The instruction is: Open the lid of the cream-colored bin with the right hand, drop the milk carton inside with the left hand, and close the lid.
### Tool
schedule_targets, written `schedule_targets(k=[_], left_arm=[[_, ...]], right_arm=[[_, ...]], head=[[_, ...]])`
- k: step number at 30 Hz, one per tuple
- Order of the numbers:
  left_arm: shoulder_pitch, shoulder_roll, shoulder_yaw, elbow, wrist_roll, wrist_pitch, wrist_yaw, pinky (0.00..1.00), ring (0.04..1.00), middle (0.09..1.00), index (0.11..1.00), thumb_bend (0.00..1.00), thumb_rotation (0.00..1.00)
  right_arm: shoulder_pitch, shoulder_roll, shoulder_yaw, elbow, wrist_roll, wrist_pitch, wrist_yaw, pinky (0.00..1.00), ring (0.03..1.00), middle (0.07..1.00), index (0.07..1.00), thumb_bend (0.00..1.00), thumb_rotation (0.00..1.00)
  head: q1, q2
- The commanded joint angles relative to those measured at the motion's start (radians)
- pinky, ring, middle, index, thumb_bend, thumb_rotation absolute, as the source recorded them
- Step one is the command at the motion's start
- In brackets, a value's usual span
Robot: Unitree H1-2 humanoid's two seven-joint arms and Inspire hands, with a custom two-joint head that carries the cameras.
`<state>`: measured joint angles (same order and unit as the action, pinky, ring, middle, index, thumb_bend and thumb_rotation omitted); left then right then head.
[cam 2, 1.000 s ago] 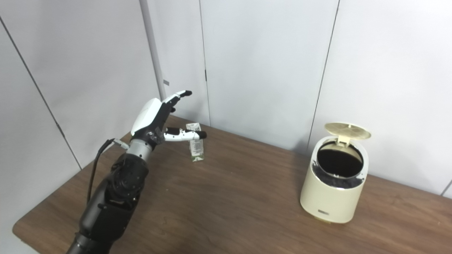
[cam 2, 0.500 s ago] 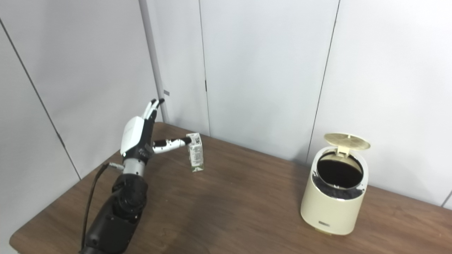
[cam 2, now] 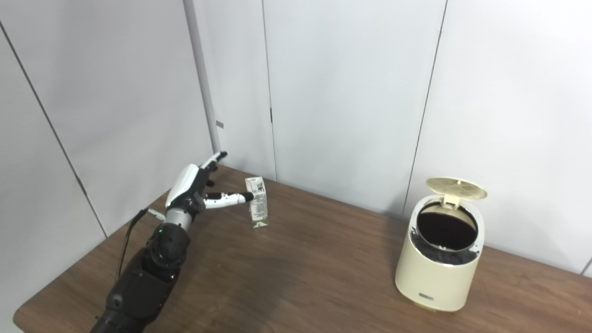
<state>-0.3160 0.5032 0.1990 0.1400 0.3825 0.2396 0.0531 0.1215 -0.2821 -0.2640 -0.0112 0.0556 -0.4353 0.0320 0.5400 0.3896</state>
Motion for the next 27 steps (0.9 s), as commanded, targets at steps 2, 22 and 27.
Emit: schedule_targets(k=[2,22,27], left_arm=[[-0.056,0.045,0.002,-0.002,-0.022,0.019,-0.022,0.69,0.852,0.91,0.941,1.0,0.45],[-0.11,0.096,-0.07,0.083,-0.037,0.061,-0.081,0.8,0.905,0.905,0.933,1.0,0.46],[-0.13,0.098,-0.082,0.117,-0.049,0.063,-0.087,0.84,0.934,0.933,0.953,1.0,0.44]], right_arm=[[0.032,0.012,0.001,0.04,-0.006,-0.031,-0.005,0.57,0.682,0.7,0.673,0.35,0.41],[0.077,0.022,0.005,-0.035,-0.009,0.019,-0.007,0.58,0.681,0.696,0.668,0.34,0.43],[0.084,0.021,0.004,-0.037,-0.023,0.016,-0.01,0.58,0.678,0.694,0.667,0.34,0.44]], head=[[-0.004,0.002],[-0.043,0.013],[-0.056,0.013]])
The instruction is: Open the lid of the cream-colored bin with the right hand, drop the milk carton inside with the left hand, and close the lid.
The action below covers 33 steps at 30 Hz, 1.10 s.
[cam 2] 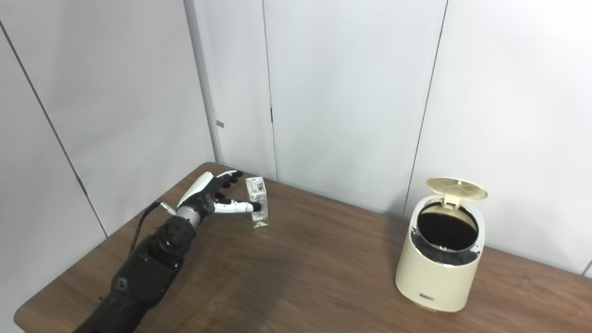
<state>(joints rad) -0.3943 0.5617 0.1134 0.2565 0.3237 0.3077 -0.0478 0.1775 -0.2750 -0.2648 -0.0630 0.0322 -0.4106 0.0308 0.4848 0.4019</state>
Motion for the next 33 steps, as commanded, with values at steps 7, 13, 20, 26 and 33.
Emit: schedule_targets(k=[7,13,20,26,33], left_arm=[[-0.08,0.048,-0.032,0.056,0.018,-0.031,0.014,0.81,0.923,0.944,0.956,1.0,0.48],[-0.098,0.041,-0.048,0.075,0.007,-0.049,0.004,0.75,0.873,0.916,0.948,1.0,0.46],[-0.115,0.033,-0.071,0.1,-0.01,-0.052,-0.006,0.77,0.887,0.912,0.947,1.0,0.46],[-0.125,0.019,-0.077,0.099,-0.022,-0.042,-0.016,0.83,0.911,0.917,0.955,1.0,0.42],[-0.138,0.021,-0.104,0.122,-0.006,-0.072,-0.018,0.73,0.827,0.863,0.912,1.0,0.47]], right_arm=[[0.047,0.016,0.004,-0.005,-0.015,0.007,-0.011,0.57,0.672,0.686,0.658,0.34,0.43],[0.058,0.024,0.006,-0.035,-0.006,0.032,-0.01,0.57,0.667,0.68,0.655,0.33,0.41],[0.063,0.028,0.004,-0.038,-0.023,0.029,-0.015,0.56,0.655,0.673,0.647,0.34,0.39],[0.069,0.025,0.005,-0.043,-0.033,0.031,-0.013,0.55,0.65,0.675,0.649,0.35,0.43],[0.073,0.024,0.007,-0.052,-0.034,0.042,-0.009,0.56,0.648,0.669,0.644,0.35,0.42]], head=[[-0.018,0.002],[-0.028,0.007],[-0.038,0.008],[-0.046,0.013],[-0.051,0.015]])
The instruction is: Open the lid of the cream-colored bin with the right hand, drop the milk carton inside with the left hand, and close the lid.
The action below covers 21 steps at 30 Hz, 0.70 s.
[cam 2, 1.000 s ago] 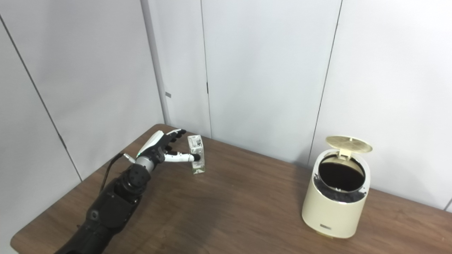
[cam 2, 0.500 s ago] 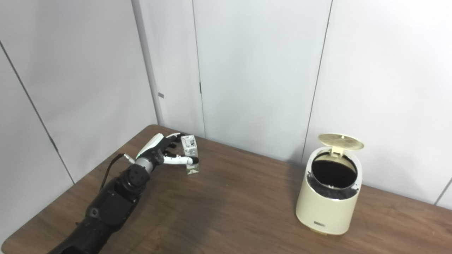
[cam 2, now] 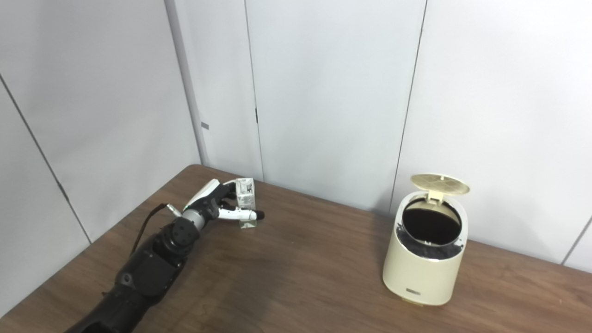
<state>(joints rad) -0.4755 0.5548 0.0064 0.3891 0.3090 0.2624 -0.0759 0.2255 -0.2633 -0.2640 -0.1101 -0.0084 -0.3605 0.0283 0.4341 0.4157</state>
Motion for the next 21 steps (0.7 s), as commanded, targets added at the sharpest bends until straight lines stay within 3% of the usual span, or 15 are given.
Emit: schedule_targets(k=[1,6,10,11,13,14,17,21], left_arm=[[-0.058,0.029,-0.001,-0.013,0.013,-0.022,0.011,0.73,0.822,0.848,0.898,1.0,0.48],[-0.061,0.023,0.0,-0.012,0.051,-0.013,0.07,0.62,0.713,0.743,0.792,0.92,0.31],[-0.064,0.011,0.0,0.003,0.091,-0.03,0.148,0.54,0.62,0.652,0.683,0.76,0.05],[-0.064,0.016,-0.012,0.008,0.104,-0.039,0.154,0.54,0.612,0.644,0.67,0.74,0.02],[-0.067,0.024,-0.034,0.022,0.131,-0.056,0.166,0.49,0.555,0.565,0.513,0.56,0.01],[-0.069,0.023,-0.039,0.027,0.138,-0.059,0.173,0.46,0.525,0.54,0.49,0.54,0.01],[-0.071,0.019,-0.045,0.032,0.146,-0.054,0.178,0.41,0.472,0.503,0.478,0.52,0.0],[-0.07,0.019,-0.044,0.037,0.134,-0.052,0.158,0.43,0.5,0.513,0.468,0.52,0.0]], right_arm=[[0.026,0.012,0.007,-0.009,0.007,-0.003,-0.006,0.56,0.65,0.671,0.645,0.35,0.42],[0.032,0.008,0.008,-0.021,0.005,0.01,-0.004,0.55,0.65,0.671,0.642,0.35,0.42],[0.037,0.005,0.009,-0.03,0.004,0.018,-0.004,0.55,0.649,0.674,0.644,0.34,0.42],[0.039,0.002,0.008,-0.029,0.002,0.014,-0.003,0.55,0.649,0.674,0.644,0.33,0.42],[0.042,-0.001,0.01,-0.024,0.012,0.007,0.001,0.55,0.652,0.677,0.646,0.34,0.42],[0.044,0.0,0.01,-0.022,0.021,0.006,0.004,0.55,0.653,0.678,0.647,0.35,0.43],[0.046,0.001,0.011,-0.015,0.02,-0.003,0.003,0.54,0.651,0.676,0.644,0.35,0.41],[0.05,0.002,0.014,-0.031,0.01,0.018,0.002,0.55,0.657,0.68,0.646,0.35,0.43]], head=[[0.0,0.001],[-0.002,0.005],[-0.002,0.005],[-0.002,0.008],[-0.004,0.01],[-0.005,0.011],[-0.006,0.013],[-0.007,0.012]])
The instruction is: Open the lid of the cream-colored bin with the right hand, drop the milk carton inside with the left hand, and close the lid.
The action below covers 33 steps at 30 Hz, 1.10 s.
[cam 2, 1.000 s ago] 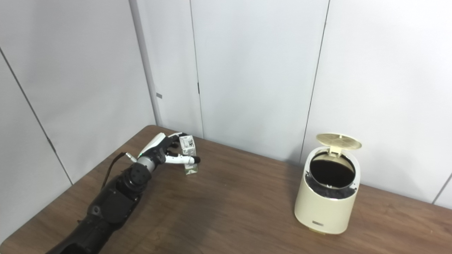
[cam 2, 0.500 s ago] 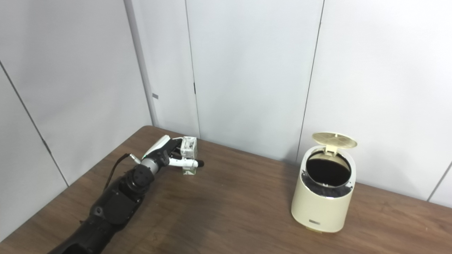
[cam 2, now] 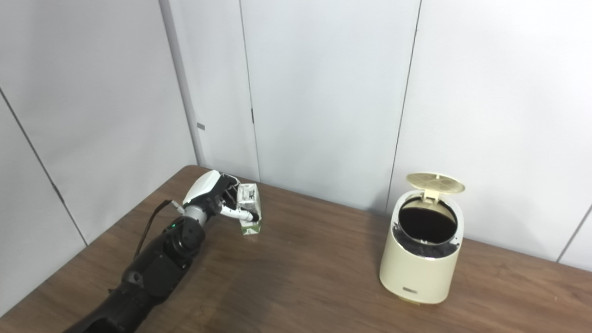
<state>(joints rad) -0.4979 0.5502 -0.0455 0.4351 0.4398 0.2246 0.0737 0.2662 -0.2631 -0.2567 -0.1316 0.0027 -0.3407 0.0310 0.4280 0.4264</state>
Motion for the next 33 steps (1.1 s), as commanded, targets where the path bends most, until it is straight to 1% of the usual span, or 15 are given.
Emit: schedule_targets(k=[1,4,8,10,13,16,18,19,21,23,26,28,29,31,33], left_arm=[[-0.047,0.024,0.008,-0.006,0.001,-0.018,0.007,0.43,0.5,0.514,0.467,0.52,0.0],[-0.048,0.026,0.008,0.004,0.001,-0.026,0.008,0.42,0.485,0.51,0.467,0.52,0.0],[-0.052,0.026,0.01,0.015,-0.004,-0.037,0.009,0.42,0.488,0.511,0.467,0.52,0.0],[-0.058,0.024,0.009,0.031,-0.009,-0.052,0.012,0.42,0.491,0.515,0.462,0.52,0.0],[-0.069,0.023,0.005,0.047,-0.015,-0.093,0.012,0.38,0.445,0.496,0.476,0.52,0.0],[-0.086,0.019,0.007,0.07,-0.018,-0.134,0.028,0.34,0.41,0.472,0.489,0.52,0.0],[-0.093,0.017,0.014,0.063,-0.023,-0.172,0.042,0.33,0.407,0.467,0.492,0.52,0.0],[-0.088,0.013,0.02,0.035,-0.027,-0.183,0.048,0.32,0.392,0.457,0.497,0.52,0.0],[-0.078,0.007,0.032,-0.011,-0.03,-0.214,0.063,0.32,0.385,0.453,0.505,0.52,0.0],[-0.058,-0.006,0.044,-0.099,-0.002,-0.257,0.112,0.3,0.361,0.442,0.516,0.52,0.0],[-0.009,-0.019,0.047,-0.278,0.056,-0.311,0.157,0.33,0.404,0.478,0.513,0.5,0.0],[0.011,-0.023,0.048,-0.359,0.087,-0.349,0.177,0.34,0.419,0.49,0.498,0.5,0.0],[0.017,-0.025,0.049,-0.387,0.099,-0.38,0.189,0.33,0.42,0.491,0.496,0.5,0.0],[0.044,-0.043,0.052,-0.493,0.133,-0.398,0.193,0.33,0.425,0.489,0.492,0.5,0.0],[0.068,-0.056,0.059,-0.565,0.14,-0.42,0.191,0.31,0.414,0.493,0.492,0.5,0.0]], right_arm=[[0.01,0.001,0.008,-0.012,0.001,0.003,0.001,0.56,0.661,0.682,0.648,0.35,0.44],[0.01,0.002,0.012,-0.02,0.006,0.017,0.004,0.55,0.663,0.685,0.65,0.34,0.43],[-0.003,0.008,0.018,0.0,0.014,0.004,0.002,0.55,0.658,0.683,0.648,0.34,0.39],[-0.012,0.014,0.025,0.007,0.004,0.007,0.0,0.55,0.661,0.684,0.65,0.34,0.4],[-0.031,0.024,0.044,0.011,-0.014,0.01,-0.002,0.55,0.667,0.689,0.652,0.35,0.43],[-0.061,0.035,0.063,0.019,-0.054,0.018,-0.011,0.56,0.668,0.686,0.646,0.36,0.47],[-0.084,0.042,0.07,0.01,-0.099,0.045,-0.024,0.55,0.665,0.682,0.641,0.36,0.49],[-0.091,0.04,0.068,0.0,-0.115,0.061,-0.028,0.54,0.657,0.685,0.648,0.33,0.5],[-0.11,0.039,0.066,-0.003,-0.138,0.076,-0.036,0.53,0.654,0.686,0.653,0.33,0.52],[-0.14,0.059,0.069,-0.005,-0.151,0.099,-0.05,0.53,0.652,0.686,0.655,0.33,0.54],[-0.168,0.088,0.075,0.006,-0.146,0.114,-0.067,0.51,0.644,0.687,0.647,0.34,0.55],[-0.189,0.112,0.088,0.016,-0.165,0.122,-0.083,0.51,0.643,0.687,0.647,0.33,0.55],[-0.201,0.126,0.096,0.023,-0.174,0.123,-0.093,0.51,0.646,0.689,0.649,0.32,0.54],[-0.225,0.156,0.106,0.041,-0.183,0.132,-0.116,0.53,0.654,0.687,0.655,0.24,0.47],[-0.248,0.182,0.118,0.074,-0.208,0.123,-0.145,0.54,0.653,0.683,0.656,0.22,0.43]], head=[[-0.002,0.001],[-0.003,0.001],[-0.009,-0.004],[-0.015,-0.008],[-0.049,-0.018],[-0.105,-0.03],[-0.16,-0.041],[-0.16,-0.041],[-0.179,-0.044],[-0.219,-0.043],[-0.249,-0.039],[-0.264,-0.035],[-0.275,-0.032],[-0.286,-0.033],[-0.303,-0.036]])
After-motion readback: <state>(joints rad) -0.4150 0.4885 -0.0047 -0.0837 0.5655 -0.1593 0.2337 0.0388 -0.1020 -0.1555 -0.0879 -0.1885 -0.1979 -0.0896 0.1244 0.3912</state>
